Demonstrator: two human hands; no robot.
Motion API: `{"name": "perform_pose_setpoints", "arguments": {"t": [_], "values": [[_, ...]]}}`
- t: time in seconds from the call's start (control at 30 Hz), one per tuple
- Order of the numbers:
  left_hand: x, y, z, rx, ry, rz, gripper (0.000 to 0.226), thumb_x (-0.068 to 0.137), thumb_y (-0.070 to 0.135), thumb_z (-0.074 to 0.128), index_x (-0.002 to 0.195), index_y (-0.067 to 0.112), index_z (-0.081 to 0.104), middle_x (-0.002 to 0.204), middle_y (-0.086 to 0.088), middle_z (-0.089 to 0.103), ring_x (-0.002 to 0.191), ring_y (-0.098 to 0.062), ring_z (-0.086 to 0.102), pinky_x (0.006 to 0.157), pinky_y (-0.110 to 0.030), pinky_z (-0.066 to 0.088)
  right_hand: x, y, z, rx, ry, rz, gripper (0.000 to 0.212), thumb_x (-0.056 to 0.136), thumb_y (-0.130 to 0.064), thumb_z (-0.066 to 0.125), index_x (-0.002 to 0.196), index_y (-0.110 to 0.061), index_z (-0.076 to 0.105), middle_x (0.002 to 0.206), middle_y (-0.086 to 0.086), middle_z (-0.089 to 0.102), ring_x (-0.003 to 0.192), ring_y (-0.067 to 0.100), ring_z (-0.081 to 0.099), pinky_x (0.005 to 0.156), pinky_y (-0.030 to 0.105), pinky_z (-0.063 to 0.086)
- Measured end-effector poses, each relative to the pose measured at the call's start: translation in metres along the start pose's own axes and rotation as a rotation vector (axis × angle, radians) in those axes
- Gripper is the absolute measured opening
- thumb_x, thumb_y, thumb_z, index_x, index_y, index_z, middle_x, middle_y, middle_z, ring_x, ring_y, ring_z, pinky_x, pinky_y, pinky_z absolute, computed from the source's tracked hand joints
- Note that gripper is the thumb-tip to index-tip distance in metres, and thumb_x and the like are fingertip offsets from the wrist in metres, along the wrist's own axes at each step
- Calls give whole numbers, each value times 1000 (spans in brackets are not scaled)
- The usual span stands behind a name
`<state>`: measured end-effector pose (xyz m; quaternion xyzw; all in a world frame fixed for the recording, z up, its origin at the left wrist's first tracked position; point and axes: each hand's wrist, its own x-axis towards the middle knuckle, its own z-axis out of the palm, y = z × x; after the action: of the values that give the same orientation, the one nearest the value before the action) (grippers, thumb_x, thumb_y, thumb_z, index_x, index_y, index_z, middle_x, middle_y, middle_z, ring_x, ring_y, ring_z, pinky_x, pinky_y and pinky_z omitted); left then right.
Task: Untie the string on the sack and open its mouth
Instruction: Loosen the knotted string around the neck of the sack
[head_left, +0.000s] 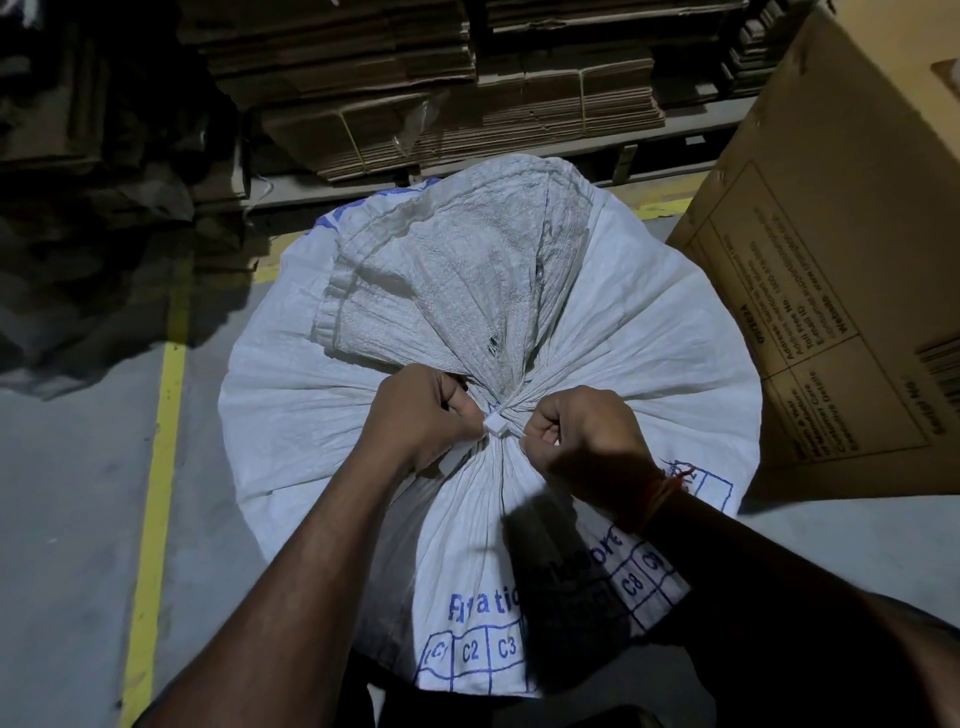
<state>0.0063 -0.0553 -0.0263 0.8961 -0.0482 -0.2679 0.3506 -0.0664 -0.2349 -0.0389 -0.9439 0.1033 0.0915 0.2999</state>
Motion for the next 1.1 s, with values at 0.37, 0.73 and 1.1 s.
{"name": "perform_pose_setpoints", "arguments": {"t": [0.37, 0.73, 1.1], "values": [[-5, 3, -2, -40, 3, 3, 7, 73, 11, 84, 68, 15, 82, 61, 2, 77, 56, -3, 66, 59, -30, 59, -7, -5, -14, -44, -62, -51, 16, 71, -18, 67, 66, -3, 63, 57, 11, 59, 58, 26, 59, 55, 32, 46], [-7, 8, -3, -8, -17, 13, 14, 72, 13, 85, 62, 21, 80, 65, 1, 78, 63, -6, 69, 62, -23, 53, -2, -2, 1, -17, 79, -54, 16, 73, -27, 74, 69, -13, 68, 63, 3, 67, 69, 24, 65, 59, 35, 47], [-8, 9, -5, -34, -29, 33, 9, 73, 11, 86, 66, 17, 82, 65, 0, 78, 60, -3, 67, 59, -21, 51, -3, -4, -24, -83, -18, -15, 13, 73, -22, 65, 72, -9, 68, 66, 6, 69, 66, 23, 66, 61, 31, 53]]}}
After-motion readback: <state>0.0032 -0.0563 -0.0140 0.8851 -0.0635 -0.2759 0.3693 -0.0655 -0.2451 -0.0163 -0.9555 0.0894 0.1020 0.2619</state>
